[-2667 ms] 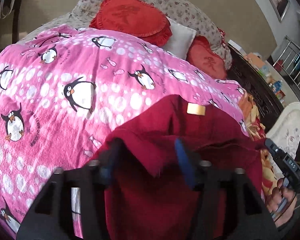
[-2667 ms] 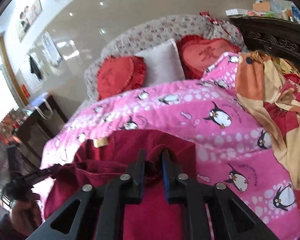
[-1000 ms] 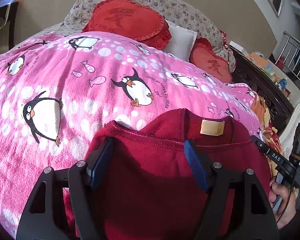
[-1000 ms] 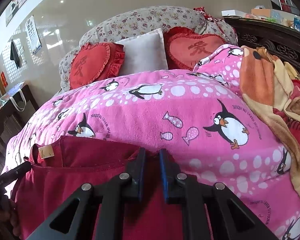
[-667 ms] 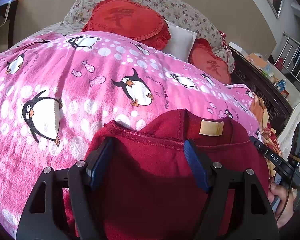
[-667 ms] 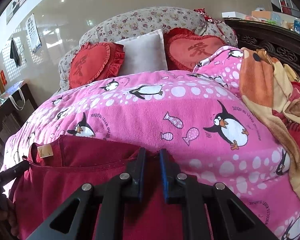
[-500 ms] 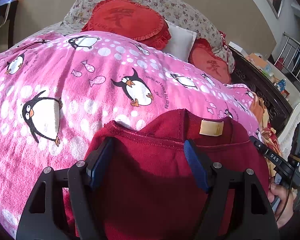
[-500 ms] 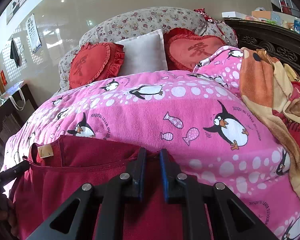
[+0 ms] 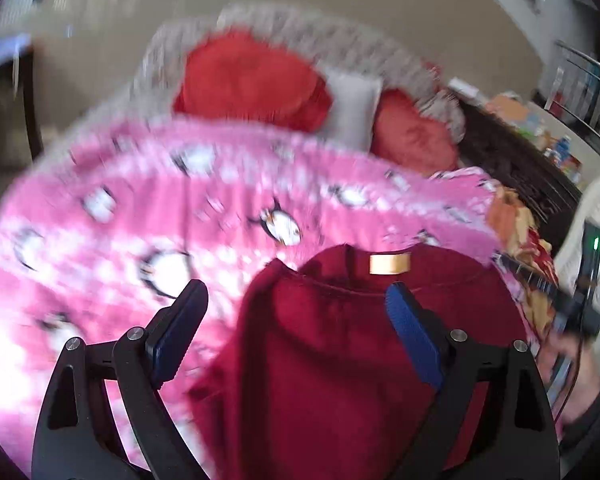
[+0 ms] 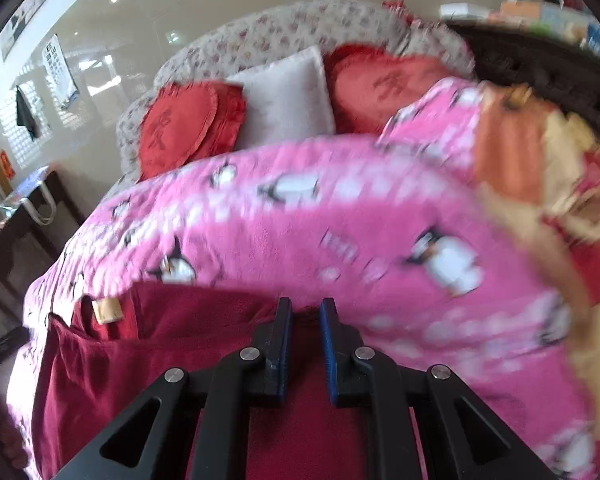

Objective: Fold small clothes

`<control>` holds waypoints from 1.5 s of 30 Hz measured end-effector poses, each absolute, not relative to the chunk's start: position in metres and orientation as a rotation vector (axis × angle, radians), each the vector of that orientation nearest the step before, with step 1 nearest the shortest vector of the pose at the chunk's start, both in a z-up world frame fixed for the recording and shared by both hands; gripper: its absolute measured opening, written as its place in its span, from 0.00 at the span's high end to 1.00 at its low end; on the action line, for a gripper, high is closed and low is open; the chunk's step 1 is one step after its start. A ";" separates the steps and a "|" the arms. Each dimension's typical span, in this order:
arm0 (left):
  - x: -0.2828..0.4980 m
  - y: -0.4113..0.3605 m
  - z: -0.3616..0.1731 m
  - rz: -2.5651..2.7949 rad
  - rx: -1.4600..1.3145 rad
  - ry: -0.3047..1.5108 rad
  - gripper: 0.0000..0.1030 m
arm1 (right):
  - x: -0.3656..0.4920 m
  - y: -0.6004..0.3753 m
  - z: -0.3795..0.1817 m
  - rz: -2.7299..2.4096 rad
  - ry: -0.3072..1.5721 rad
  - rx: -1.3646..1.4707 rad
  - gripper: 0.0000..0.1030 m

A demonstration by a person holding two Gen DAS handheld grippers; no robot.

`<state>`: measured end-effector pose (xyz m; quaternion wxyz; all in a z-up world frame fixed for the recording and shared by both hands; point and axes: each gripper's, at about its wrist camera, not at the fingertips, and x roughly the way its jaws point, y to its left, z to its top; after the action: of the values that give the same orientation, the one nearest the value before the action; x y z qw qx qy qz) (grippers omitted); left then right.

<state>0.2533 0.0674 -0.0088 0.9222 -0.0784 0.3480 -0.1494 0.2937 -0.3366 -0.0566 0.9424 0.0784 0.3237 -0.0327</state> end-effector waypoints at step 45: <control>0.105 0.076 -0.091 -0.130 -0.415 0.655 0.75 | 0.173 -0.153 -0.035 0.508 0.754 0.033 0.37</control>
<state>0.1053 0.0760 -0.0908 0.9238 -0.2020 0.3190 -0.0631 0.1731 -0.1526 -0.0354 0.8983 0.0157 0.3640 0.2454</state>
